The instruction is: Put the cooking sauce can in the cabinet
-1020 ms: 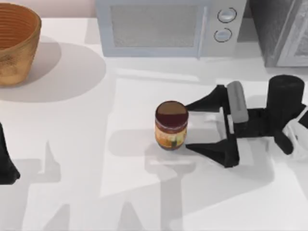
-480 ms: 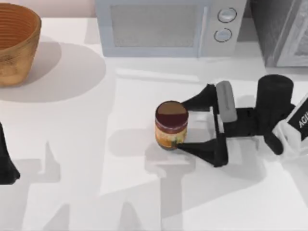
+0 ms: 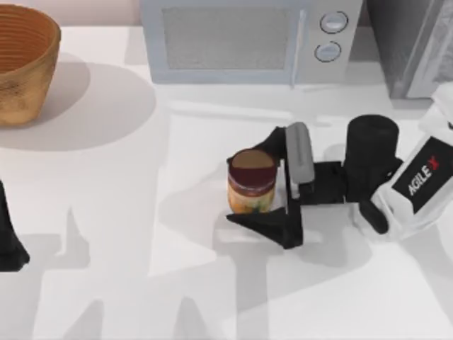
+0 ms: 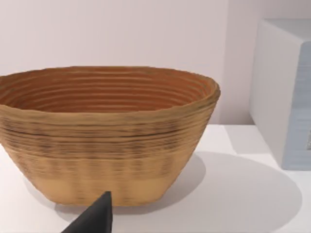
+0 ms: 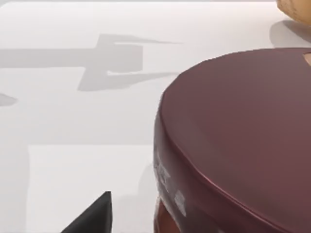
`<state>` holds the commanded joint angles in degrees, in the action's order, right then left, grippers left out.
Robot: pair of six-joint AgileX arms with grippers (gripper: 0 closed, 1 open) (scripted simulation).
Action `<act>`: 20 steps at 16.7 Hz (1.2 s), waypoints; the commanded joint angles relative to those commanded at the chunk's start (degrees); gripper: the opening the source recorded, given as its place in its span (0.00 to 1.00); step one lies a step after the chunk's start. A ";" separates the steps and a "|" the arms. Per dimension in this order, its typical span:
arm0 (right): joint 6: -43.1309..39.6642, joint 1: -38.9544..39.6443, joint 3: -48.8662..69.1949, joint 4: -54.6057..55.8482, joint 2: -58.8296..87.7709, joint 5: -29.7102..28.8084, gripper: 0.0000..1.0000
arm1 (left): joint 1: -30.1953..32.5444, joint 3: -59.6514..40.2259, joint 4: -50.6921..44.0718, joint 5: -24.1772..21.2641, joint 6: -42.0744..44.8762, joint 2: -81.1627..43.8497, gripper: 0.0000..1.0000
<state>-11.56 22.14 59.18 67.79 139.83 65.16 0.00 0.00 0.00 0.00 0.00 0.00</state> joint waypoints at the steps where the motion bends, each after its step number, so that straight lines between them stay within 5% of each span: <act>1: 0.00 0.00 0.00 0.00 0.00 0.00 1.00 | 0.00 0.00 0.00 0.00 0.00 0.00 1.00; 14: 0.00 0.00 0.00 0.00 0.00 0.00 0.02 | 0.00 0.00 0.00 0.00 0.00 0.00 1.00; 20: 0.00 0.00 0.00 0.00 0.00 0.00 0.00 | 0.00 0.00 0.00 0.00 0.00 0.00 1.00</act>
<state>-11.56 22.14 59.18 67.79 139.83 65.16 0.00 0.00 0.00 0.00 0.00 0.00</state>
